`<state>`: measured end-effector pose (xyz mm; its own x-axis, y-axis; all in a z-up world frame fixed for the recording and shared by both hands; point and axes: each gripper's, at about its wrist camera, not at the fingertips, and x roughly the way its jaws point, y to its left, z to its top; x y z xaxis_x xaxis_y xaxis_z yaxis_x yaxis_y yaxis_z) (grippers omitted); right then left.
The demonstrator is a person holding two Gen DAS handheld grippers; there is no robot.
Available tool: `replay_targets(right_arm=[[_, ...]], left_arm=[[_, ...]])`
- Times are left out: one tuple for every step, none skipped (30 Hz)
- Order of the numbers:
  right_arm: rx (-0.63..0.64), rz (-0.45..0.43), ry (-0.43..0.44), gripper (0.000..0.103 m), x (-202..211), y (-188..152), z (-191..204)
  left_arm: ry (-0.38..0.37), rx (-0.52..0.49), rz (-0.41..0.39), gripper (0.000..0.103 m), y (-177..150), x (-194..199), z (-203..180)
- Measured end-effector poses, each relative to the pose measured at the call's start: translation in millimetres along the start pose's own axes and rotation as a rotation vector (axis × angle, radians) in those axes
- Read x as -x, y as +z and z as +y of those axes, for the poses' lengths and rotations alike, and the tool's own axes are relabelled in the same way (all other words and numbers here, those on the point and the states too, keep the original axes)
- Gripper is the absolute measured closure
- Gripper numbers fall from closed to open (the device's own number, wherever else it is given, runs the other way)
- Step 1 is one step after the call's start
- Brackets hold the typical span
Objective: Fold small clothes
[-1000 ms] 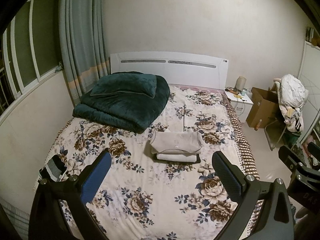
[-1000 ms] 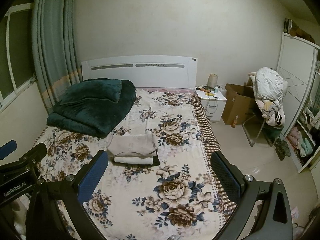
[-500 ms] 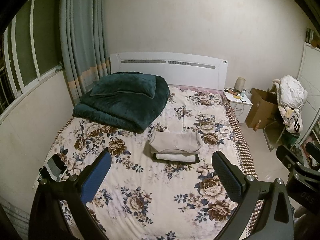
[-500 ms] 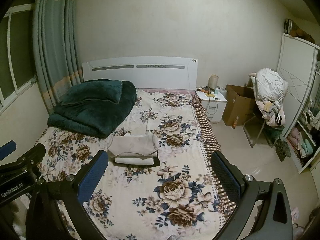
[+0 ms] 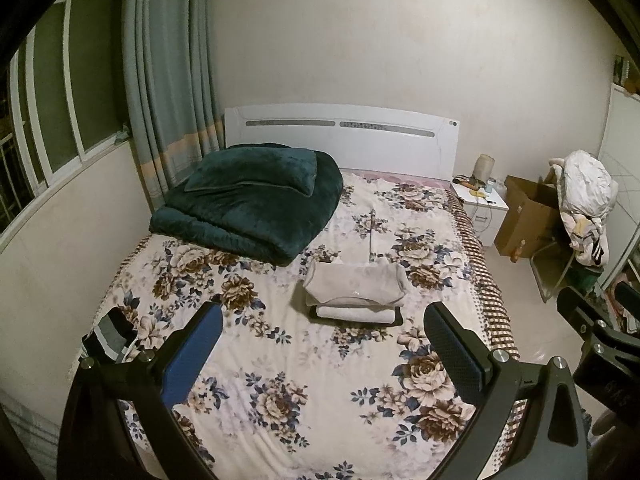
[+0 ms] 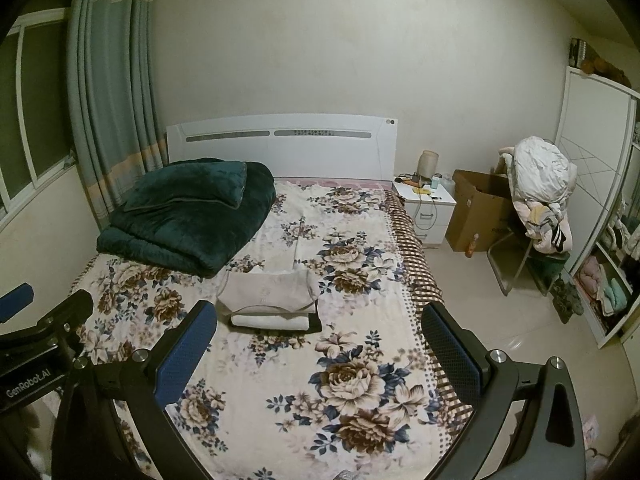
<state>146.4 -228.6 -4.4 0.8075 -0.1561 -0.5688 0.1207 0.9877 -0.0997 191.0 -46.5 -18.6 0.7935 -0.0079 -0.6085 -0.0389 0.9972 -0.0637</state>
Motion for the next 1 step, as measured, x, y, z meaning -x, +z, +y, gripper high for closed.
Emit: replay_targets(right_arm=[[-0.001, -0.002, 0.000, 0.000, 1.9, 0.1, 1.5]], left_arm=[[-0.004, 0.000, 0.002, 0.000, -0.3, -0.1, 0.1]])
